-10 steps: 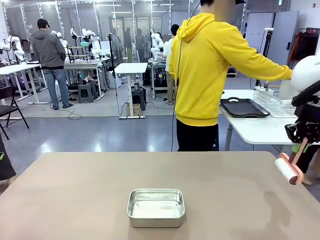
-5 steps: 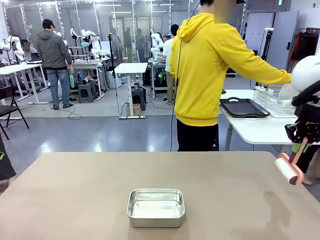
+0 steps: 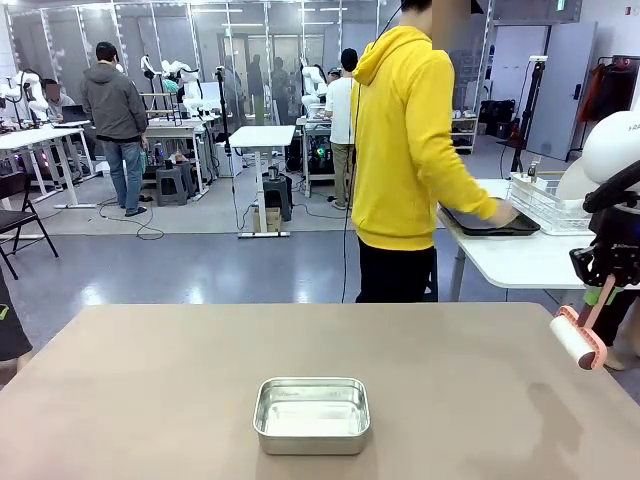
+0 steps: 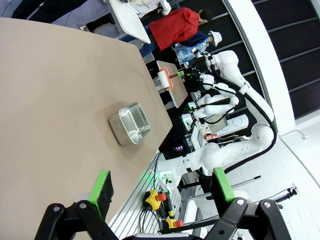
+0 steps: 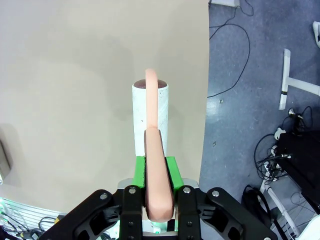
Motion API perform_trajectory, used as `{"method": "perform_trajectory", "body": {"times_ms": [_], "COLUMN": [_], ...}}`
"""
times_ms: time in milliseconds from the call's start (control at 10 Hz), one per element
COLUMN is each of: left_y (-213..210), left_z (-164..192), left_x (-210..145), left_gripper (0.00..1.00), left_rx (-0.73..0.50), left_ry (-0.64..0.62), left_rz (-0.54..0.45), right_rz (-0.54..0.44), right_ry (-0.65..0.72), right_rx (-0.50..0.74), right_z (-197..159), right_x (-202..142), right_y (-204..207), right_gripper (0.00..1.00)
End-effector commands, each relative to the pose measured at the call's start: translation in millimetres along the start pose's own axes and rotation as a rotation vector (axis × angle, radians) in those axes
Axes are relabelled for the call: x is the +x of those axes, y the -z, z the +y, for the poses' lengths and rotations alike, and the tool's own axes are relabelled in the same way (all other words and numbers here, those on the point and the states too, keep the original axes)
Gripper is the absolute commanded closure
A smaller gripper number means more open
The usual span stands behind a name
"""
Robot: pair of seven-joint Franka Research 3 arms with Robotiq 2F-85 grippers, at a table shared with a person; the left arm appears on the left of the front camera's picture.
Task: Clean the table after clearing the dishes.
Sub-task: Place the Lint Roller back on top of the Airtight Container.
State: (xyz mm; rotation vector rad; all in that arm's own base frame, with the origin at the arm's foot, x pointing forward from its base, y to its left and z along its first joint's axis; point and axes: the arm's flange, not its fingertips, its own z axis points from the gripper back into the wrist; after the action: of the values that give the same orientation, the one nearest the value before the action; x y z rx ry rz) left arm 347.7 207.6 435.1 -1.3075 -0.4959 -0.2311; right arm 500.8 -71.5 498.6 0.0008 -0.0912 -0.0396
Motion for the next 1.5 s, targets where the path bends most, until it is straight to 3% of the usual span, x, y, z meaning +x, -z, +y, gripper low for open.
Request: {"method": "perform_trajectory", "body": {"times_ms": [0, 500, 600, 900, 1400], "left_y": [-2, -2, -2, -2, -2], "left_z": [-5, -5, -5, -5, -5], "left_x": [-2, -2, -2, -2, -2], "left_gripper": [0.00, 0.00, 0.00, 0.00, 0.00], "left_rx": [0.004, 0.004, 0.004, 0.004, 0.004], "left_ry": [0.001, 0.001, 0.001, 0.001, 0.001], "left_rz": [0.004, 0.004, 0.004, 0.004, 0.004], "right_rz": [-0.005, -0.005, 0.000, -0.136, -0.225], "right_ry": [-0.001, -0.001, 0.000, -0.341, -0.914], "right_rx": [0.000, 0.000, 0.000, -0.038, -0.117], "right_z": [1, 1, 0, 71, 228], "right_x": [0, 0, 0, -2, -44], "right_y": [-2, -2, 0, -52, -98], "right_gripper": [0.86, 0.86, 0.79, 0.79, 0.79]}}
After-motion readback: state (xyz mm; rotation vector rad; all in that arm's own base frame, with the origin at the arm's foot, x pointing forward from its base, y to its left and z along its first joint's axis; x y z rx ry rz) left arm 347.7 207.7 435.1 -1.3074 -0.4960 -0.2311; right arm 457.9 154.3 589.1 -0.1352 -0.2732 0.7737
